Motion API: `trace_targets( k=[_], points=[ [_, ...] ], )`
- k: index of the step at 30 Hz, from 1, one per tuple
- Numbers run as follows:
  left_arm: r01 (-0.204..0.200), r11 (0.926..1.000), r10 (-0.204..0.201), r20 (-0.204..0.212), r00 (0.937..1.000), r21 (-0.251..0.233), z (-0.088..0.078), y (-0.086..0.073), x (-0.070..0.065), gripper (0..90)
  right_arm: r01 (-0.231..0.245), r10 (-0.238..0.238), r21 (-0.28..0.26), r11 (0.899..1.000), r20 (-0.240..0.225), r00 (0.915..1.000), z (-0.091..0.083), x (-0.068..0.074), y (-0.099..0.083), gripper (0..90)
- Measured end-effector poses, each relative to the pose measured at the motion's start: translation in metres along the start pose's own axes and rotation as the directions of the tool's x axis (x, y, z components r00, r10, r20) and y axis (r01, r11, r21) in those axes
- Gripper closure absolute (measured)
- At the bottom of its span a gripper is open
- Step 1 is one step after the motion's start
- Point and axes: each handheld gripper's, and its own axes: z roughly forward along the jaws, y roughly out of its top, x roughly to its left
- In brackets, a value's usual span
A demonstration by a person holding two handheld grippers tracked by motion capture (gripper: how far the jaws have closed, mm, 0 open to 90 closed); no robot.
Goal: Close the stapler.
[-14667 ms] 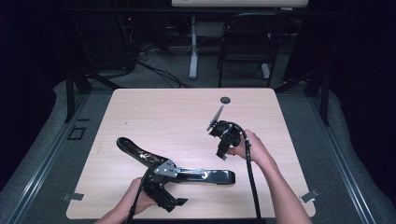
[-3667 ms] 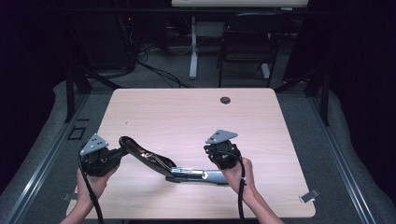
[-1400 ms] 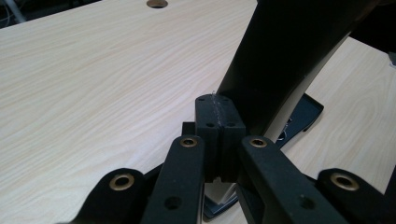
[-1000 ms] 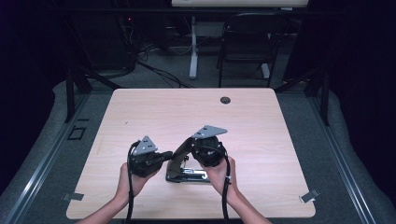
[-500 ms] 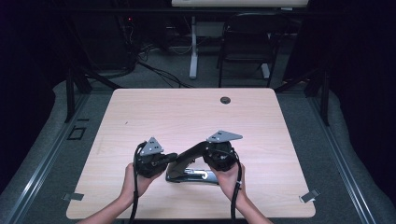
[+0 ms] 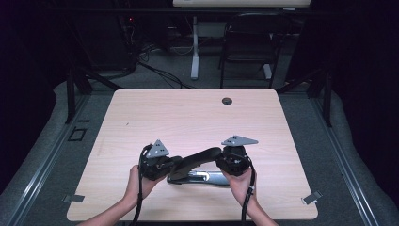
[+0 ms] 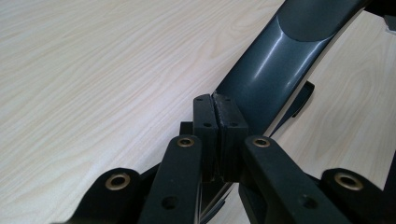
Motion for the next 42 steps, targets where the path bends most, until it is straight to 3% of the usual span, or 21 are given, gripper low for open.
trace_targets(
  k=[20,27,38,42],
  points=[
    [-0.024,0.9995,0.024,0.002,0.9997,0.023,0.011,0.001,-0.007,88.2,0.002,-0.003,0.014,1.000,0.050,0.9987,0.001,-0.021,-0.028,86.6],
    [-0.034,0.9990,0.033,0.008,0.9994,0.029,0.016,0.002,-0.010,88.2,-0.043,0.042,0.012,0.999,0.046,0.9981,0.000,-0.034,-0.039,86.0],
    [-0.050,0.9983,0.050,0.008,0.9987,0.032,0.021,0.003,-0.014,87.9,-0.084,0.082,0.039,0.996,0.041,0.9958,0.004,-0.042,-0.051,85.6],
    [-0.047,0.9984,0.047,0.012,0.9988,0.030,0.023,0.001,-0.015,87.9,-0.072,0.068,0.067,0.995,0.056,0.9961,0.006,-0.045,-0.055,85.4]
  ],
)
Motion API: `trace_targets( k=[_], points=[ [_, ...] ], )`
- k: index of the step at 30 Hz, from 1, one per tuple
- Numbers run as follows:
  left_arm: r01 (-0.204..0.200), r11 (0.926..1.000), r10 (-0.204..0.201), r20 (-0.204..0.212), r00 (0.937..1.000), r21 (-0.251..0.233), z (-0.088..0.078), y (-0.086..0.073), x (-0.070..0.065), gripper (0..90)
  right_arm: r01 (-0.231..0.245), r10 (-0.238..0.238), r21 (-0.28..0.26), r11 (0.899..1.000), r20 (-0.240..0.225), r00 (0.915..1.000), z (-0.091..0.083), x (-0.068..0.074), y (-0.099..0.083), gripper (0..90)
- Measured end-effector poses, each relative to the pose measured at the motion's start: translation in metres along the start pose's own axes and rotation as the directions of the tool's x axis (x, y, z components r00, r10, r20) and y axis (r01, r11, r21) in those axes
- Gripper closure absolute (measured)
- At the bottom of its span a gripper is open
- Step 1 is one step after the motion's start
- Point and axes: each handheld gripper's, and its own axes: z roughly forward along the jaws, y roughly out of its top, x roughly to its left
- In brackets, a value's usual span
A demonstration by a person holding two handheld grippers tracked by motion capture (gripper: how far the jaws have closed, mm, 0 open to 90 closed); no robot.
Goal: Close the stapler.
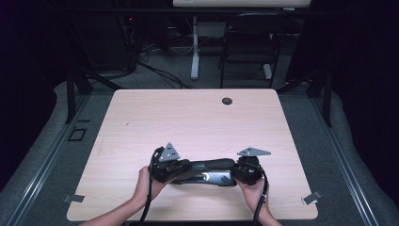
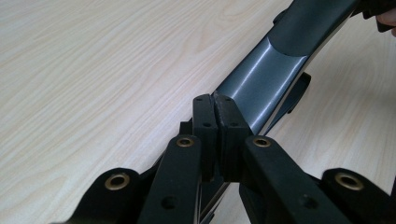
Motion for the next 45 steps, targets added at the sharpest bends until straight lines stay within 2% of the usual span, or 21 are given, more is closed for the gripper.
trace_targets(
  k=[16,24,25,28,31,33,35,38,40,43,45],
  points=[
    [0.014,0.9999,-0.014,0.013,0.9998,0.010,0.004,-0.003,0.000,87.5,-0.021,0.020,0.080,0.997,0.022,0.9996,0.011,-0.007,-0.009,83.4],
    [0.014,0.9997,-0.014,0.022,0.9997,0.020,0.003,-0.004,0.000,86.3,-0.027,0.023,0.109,0.994,0.032,0.9992,0.013,-0.008,-0.011,80.7],
    [0.015,0.9997,-0.016,0.023,0.9996,0.020,0.003,-0.004,0.000,85.9,-0.026,0.023,0.099,0.995,0.032,0.9992,0.012,-0.009,-0.012,80.9],
    [0.021,0.9997,-0.022,0.023,0.9995,0.015,0.000,-0.004,0.002,83.8,-0.025,0.020,0.106,0.994,0.051,0.9985,0.009,-0.008,-0.011,81.5],
    [0.035,0.9994,-0.035,0.009,0.9993,0.006,-0.004,-0.004,0.006,76.5,-0.018,0.010,0.121,0.993,0.065,0.9978,0.006,-0.009,-0.011,82.7],
    [0.050,0.9987,-0.050,-0.007,0.9987,0.005,-0.008,-0.004,0.010,65.1,-0.023,0.013,0.117,0.993,0.083,0.9965,0.003,-0.012,-0.012,83.9],
    [0.071,0.9974,-0.071,-0.023,0.9972,-0.002,-0.013,-0.004,0.014,56.4,-0.019,0.009,0.095,0.995,0.105,0.9945,-0.003,-0.013,-0.011,84.8],
    [0.091,0.9957,-0.092,-0.051,0.9944,-0.016,-0.021,-0.006,0.023,42.9,0.022,-0.028,0.040,0.999,0.146,0.9889,-0.013,-0.011,-0.005,85.5],
    [0.119,0.9927,-0.120,-0.068,0.9904,-0.021,-0.027,-0.010,0.030,34.8,0.038,-0.039,0.011,0.999,0.156,0.9869,-0.019,-0.009,-0.001,85.5],
    [0.169,0.9851,-0.171,-0.099,0.9802,-0.030,-0.034,-0.017,0.042,26.1,0.086,-0.079,-0.030,0.996,0.186,0.9793,-0.027,-0.002,0.006,85.4],
    [0.191,0.9809,-0.194,-0.116,0.9741,-0.037,-0.040,-0.023,0.050,22.9,0.130,-0.114,-0.062,0.990,0.206,0.9719,-0.031,0.004,0.010,85.5]
  ],
)
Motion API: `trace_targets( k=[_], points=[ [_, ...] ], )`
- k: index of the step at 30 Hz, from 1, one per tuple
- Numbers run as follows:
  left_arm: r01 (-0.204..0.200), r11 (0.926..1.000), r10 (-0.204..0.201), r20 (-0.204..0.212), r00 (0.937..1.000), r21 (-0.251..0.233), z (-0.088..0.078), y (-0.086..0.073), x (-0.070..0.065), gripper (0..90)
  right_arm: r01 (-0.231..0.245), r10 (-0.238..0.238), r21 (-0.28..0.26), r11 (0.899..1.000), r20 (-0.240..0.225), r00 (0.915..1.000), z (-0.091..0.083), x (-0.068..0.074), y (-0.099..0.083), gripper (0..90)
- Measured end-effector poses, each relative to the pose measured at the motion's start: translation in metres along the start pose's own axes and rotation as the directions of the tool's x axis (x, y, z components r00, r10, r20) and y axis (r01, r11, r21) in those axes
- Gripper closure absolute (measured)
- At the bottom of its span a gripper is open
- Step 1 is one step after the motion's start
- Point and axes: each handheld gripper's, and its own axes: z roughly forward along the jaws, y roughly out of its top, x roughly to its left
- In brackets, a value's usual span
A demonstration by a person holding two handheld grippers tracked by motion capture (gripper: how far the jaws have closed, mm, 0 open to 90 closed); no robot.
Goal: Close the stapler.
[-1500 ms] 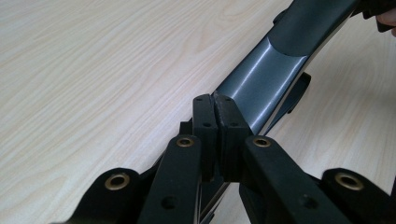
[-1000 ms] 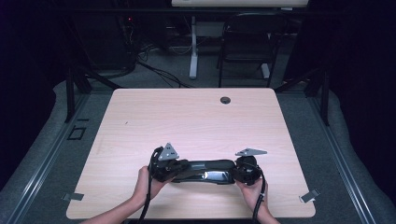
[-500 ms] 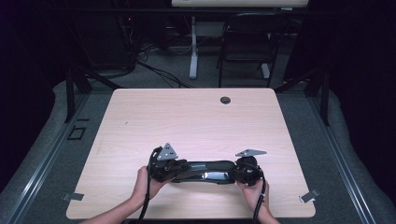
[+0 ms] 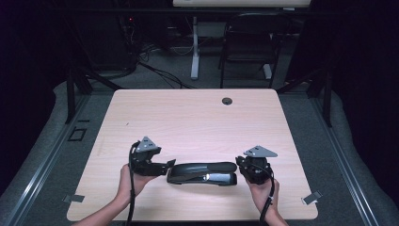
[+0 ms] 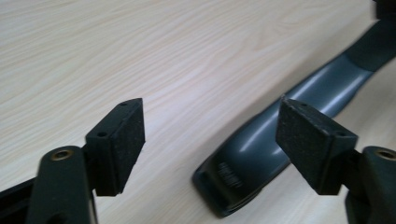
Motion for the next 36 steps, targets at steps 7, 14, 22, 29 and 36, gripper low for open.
trace_targets(
  k=[7,14,22,29,36],
  points=[
    [0.050,0.9987,-0.050,-0.044,0.9978,0.007,-0.011,-0.010,0.023,17.2,0.043,-0.046,-0.055,0.998,-0.047,0.9978,-0.020,0.018,0.012,87.9],
    [0.058,0.9982,-0.057,-0.047,0.9973,0.013,-0.012,-0.012,0.027,17.2,0.074,-0.074,-0.004,0.997,-0.082,0.9939,-0.016,0.025,0.006,89.3],
    [0.055,0.9983,-0.054,-0.042,0.9976,0.018,-0.010,-0.012,0.026,17.1,0.072,-0.069,0.029,0.997,-0.082,0.9942,-0.011,0.024,0.000,90.0],
    [0.054,0.9984,-0.053,-0.038,0.9979,0.018,-0.009,-0.012,0.026,17.0,0.063,-0.058,0.050,0.997,-0.083,0.9948,-0.008,0.022,-0.004,90.0],
    [0.051,0.9985,-0.050,-0.036,0.9981,0.019,-0.008,-0.012,0.025,17.0,0.043,-0.036,0.072,0.996,-0.091,0.9952,-0.002,0.020,-0.008,90.0]
  ],
)
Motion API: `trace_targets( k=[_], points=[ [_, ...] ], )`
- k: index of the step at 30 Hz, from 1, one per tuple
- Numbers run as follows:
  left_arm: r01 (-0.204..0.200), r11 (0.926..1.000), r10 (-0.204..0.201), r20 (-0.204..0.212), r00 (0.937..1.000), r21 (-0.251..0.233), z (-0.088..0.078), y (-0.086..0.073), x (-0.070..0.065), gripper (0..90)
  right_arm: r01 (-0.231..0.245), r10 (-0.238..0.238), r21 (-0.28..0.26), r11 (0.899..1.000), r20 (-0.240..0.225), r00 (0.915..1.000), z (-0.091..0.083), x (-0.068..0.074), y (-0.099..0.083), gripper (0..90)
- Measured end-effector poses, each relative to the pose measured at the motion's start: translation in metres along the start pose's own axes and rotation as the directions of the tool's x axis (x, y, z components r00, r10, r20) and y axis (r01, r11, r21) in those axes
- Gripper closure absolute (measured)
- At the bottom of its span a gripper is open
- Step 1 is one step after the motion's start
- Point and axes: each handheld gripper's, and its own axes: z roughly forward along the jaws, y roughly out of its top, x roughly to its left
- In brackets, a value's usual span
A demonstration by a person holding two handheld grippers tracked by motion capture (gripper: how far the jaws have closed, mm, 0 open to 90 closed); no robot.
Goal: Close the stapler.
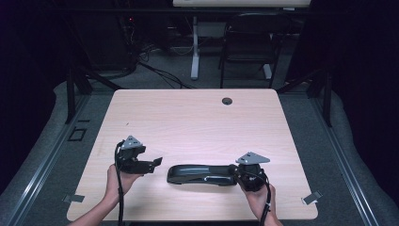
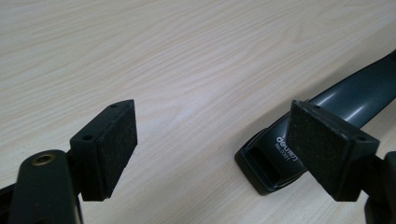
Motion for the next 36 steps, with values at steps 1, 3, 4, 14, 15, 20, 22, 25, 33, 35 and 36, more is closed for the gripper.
trace_targets(
  k=[1,3,4,14,15,20,22,25,33,35,36],
  points=[
    [0.000,1.0000,0.000,0.001,1.0000,0.000,0.000,0.000,0.000,17.0,-0.003,0.003,0.000,1.000,-0.002,1.0000,0.000,0.000,0.000,90.0],
    [-0.002,1.0000,0.002,0.000,1.0000,0.003,0.001,0.000,0.000,17.0,0.000,0.000,0.002,1.000,0.000,1.0000,0.000,0.000,0.000,90.0],
    [-0.001,1.0000,0.001,-0.003,1.0000,0.000,0.001,0.000,0.000,17.0,-0.002,0.002,0.001,1.000,-0.001,1.0000,0.000,0.000,0.000,90.0],
    [0.001,1.0000,-0.001,-0.008,1.0000,0.005,0.001,-0.002,0.002,16.0,-0.001,0.000,-0.046,0.999,-0.016,0.9999,-0.008,-0.002,0.004,87.5],
    [0.003,1.0000,-0.003,-0.011,0.9999,0.000,0.001,-0.002,0.002,16.0,-0.001,0.000,-0.062,0.998,-0.019,0.9998,-0.010,-0.001,0.006,86.7],
    [-0.002,1.0000,0.002,-0.008,1.0000,0.002,0.000,-0.001,0.001,16.0,0.003,-0.006,-0.073,0.997,-0.039,0.9992,-0.014,-0.002,0.009,82.0],
    [-0.002,1.0000,0.002,-0.009,1.0000,-0.001,-0.001,-0.001,0.002,15.9,0.003,-0.006,-0.084,0.996,-0.038,0.9992,-0.015,-0.001,0.010,81.1],
    [0.000,1.0000,0.000,-0.013,0.9999,-0.003,-0.002,-0.002,0.004,15.8,-0.010,0.008,-0.092,0.996,-0.031,0.9995,-0.018,-0.006,0.011,80.5],
    [-0.007,1.0000,0.006,-0.046,0.9989,-0.004,-0.004,-0.004,0.010,15.4,-0.068,0.072,-0.102,0.992,0.030,0.9969,-0.027,-0.035,0.006,77.1],
    [-0.002,1.0000,0.002,-0.053,0.9986,-0.006,-0.005,-0.005,0.013,15.1,-0.081,0.086,-0.088,0.993,0.050,0.9951,-0.029,-0.045,0.003,74.7],
    [0.004,1.0000,-0.004,-0.050,0.9988,0.004,-0.005,-0.005,0.014,15.1,-0.089,0.095,-0.090,0.992,0.061,0.9937,-0.029,-0.049,0.002,74.3]
  ],
)
